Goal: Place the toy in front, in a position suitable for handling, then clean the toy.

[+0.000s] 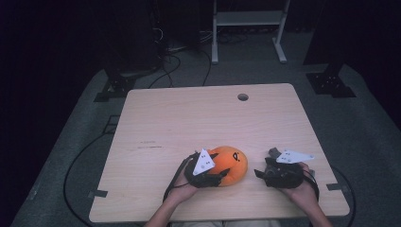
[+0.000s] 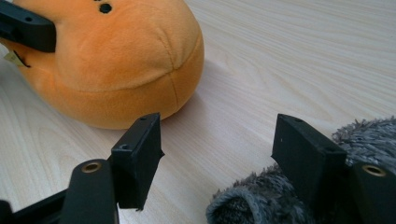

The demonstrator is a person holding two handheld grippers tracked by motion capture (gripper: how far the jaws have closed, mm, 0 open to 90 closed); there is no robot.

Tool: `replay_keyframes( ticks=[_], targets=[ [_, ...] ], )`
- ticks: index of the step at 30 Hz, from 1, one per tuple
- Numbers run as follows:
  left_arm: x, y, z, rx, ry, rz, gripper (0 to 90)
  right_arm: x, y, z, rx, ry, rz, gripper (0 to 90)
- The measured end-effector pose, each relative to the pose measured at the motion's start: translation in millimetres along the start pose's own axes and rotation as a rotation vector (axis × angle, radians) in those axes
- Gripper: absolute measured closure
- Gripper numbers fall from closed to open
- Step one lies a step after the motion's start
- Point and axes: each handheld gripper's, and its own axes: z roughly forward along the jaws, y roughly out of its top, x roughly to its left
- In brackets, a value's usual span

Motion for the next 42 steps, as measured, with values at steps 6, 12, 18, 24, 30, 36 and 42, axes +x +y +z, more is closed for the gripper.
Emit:
replay_keyframes(
  ticks=[6, 12, 18, 24, 30, 36, 42],
  targets=[
    [4.1, 0.8, -2.1, 0.001, -0.003, -0.024, 17.0, -0.1, -0.1, 0.4, 0.001, -0.004, 0.001, 31.5],
    [10.7, 6.2, -11.0, -0.026, -0.005, -0.054, 10.4, -3.7, 0.8, -4.7, -0.013, -0.01, 0.021, 31.8],
    [19.0, 7.0, -19.9, -0.048, 0.017, -0.08, 10.0, -7.4, 0.4, -10.0, -0.038, -0.02, 0.04, 31.7],
    [19.6, 5.7, -19.3, -0.039, 0.02, -0.075, 10.0, -7.8, 0.2, -11.1, -0.042, -0.021, 0.036, 31.6],
    [20.9, 7.0, -23.9, -0.045, 0.03, -0.063, 9.3, -15.4, 0.4, -16.2, -0.066, -0.035, 0.054, 31.2],
    [22.5, 3.8, -24.7, -0.026, 0.04, -0.059, 8.7, -24.4, -1.5, -23.3, -0.087, -0.055, 0.08, 31.2],
    [22.1, 4.4, -29.5, -0.027, 0.045, -0.062, 8.1, -32.5, -5.2, -29.5, -0.097, -0.073, 0.09, 31.3]
  ],
)
